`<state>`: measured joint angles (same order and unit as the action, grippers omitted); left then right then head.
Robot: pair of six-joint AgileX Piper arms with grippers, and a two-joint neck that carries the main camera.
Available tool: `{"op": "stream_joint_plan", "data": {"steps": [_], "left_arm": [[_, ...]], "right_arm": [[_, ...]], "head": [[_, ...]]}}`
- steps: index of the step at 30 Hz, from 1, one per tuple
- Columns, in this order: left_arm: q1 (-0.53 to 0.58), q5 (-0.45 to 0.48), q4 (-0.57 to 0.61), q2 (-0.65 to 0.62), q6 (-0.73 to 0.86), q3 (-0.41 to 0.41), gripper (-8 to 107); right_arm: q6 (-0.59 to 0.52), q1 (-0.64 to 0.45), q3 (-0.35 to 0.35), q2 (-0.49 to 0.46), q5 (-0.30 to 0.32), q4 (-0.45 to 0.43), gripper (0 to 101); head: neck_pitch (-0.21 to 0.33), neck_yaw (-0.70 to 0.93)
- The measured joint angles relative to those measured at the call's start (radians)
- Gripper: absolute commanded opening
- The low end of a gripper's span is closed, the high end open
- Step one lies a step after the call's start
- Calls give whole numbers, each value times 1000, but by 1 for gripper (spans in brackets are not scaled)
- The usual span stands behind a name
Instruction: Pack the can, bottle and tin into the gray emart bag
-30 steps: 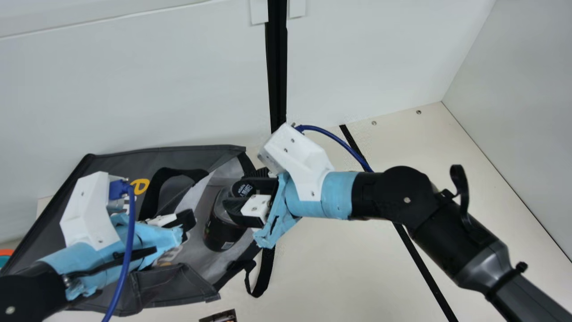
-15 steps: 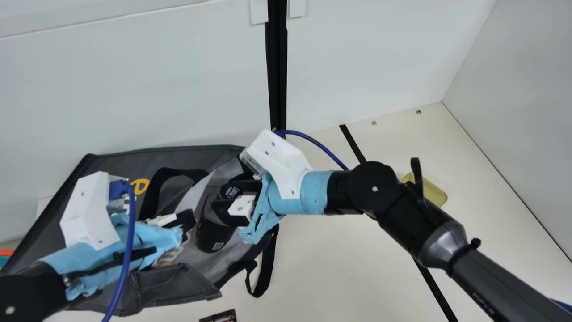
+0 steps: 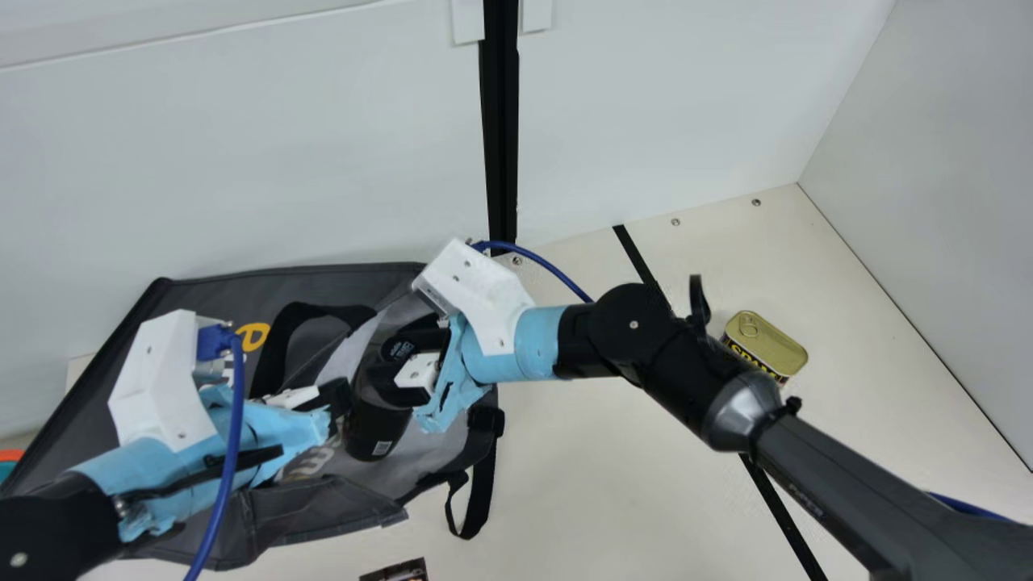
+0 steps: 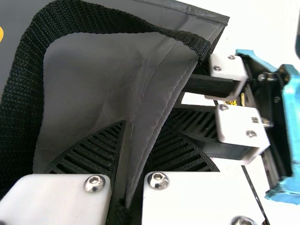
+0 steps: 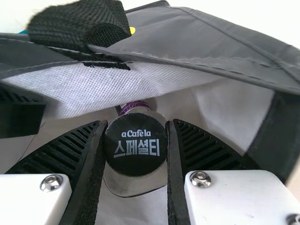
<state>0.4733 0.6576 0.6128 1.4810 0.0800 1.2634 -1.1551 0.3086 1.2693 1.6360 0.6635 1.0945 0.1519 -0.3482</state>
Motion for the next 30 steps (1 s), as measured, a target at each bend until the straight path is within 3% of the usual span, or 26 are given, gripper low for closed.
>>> {"op": "stream_joint_plan", "data": {"steps": [12,30], "left_arm": [[0,0,0,0,0,0,10],[0,0,0,0,0,0,10]], "right_arm": [[-9,22,50,77,4,8,0],[0,21,79,106,13,-21,59]], "head": [[0,0],[0,0]]}}
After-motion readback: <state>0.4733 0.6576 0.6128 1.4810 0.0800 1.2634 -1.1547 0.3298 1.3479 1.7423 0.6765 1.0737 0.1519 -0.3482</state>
